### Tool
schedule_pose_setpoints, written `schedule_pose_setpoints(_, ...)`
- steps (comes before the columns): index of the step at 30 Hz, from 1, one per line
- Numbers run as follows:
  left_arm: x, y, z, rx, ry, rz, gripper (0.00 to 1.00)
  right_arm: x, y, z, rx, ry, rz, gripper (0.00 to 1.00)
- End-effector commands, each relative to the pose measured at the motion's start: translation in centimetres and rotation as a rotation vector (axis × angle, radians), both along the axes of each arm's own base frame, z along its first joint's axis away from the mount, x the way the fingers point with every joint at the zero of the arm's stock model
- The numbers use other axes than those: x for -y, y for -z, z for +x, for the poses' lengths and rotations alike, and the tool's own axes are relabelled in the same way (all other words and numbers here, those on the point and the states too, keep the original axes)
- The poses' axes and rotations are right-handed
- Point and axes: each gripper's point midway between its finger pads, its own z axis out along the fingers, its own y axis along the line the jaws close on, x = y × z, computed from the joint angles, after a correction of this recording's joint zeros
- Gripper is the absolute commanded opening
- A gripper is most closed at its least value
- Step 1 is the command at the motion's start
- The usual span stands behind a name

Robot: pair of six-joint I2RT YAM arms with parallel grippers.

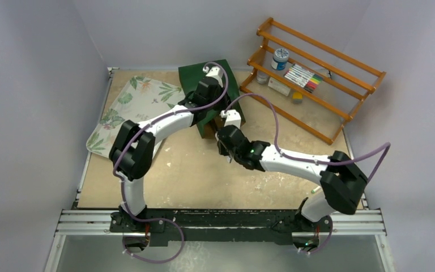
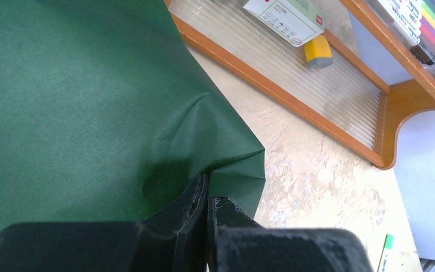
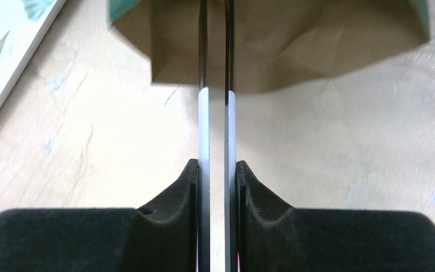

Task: Take the fake bread out of the paper bag
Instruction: Take out the fake bread from the paper bag.

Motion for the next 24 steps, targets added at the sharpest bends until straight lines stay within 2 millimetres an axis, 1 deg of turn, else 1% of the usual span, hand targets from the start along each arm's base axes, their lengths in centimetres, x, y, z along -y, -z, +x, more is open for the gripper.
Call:
schedule_pose_setpoints(1, 1.1, -1.9, 1.5, 0.028, -0.004, -0.059, 0.0, 1.3, -1.2, -2.3, 0.011, 0.072, 0.043, 0.0)
schedule_pose_setpoints(5, 1.1, -1.0, 1.9, 0.014, -0.031, -0.061, 0.0, 2.1, -1.8, -4.1, 0.005, 0.086, 0.058, 0.0)
schedule_pose_setpoints(11, 1.7, -1.2, 2.9, 0.015, -0.028, -0.043, 0.0, 3.3, -2.5, -7.0, -0.018, 0.102, 0.075, 0.0)
schedule_pose_setpoints(13, 1.6, -1.4, 3.1, 0.025, -0.024, -0.025, 0.0, 3.6, -2.8, -8.2, -0.029, 0.099, 0.077, 0.0)
schedule_pose_setpoints(18, 1.1, -0.8, 3.4, 0.024, -0.02, 0.026, 0.0, 3.6, -3.6, -11.1, -0.047, 0.09, 0.083, 0.0)
schedule_pose_setpoints(24, -0.1, 0.2, 4.1, 0.014, -0.034, 0.061, 0.0, 3.4, -4.8, -14.4, -0.056, 0.092, 0.077, 0.0)
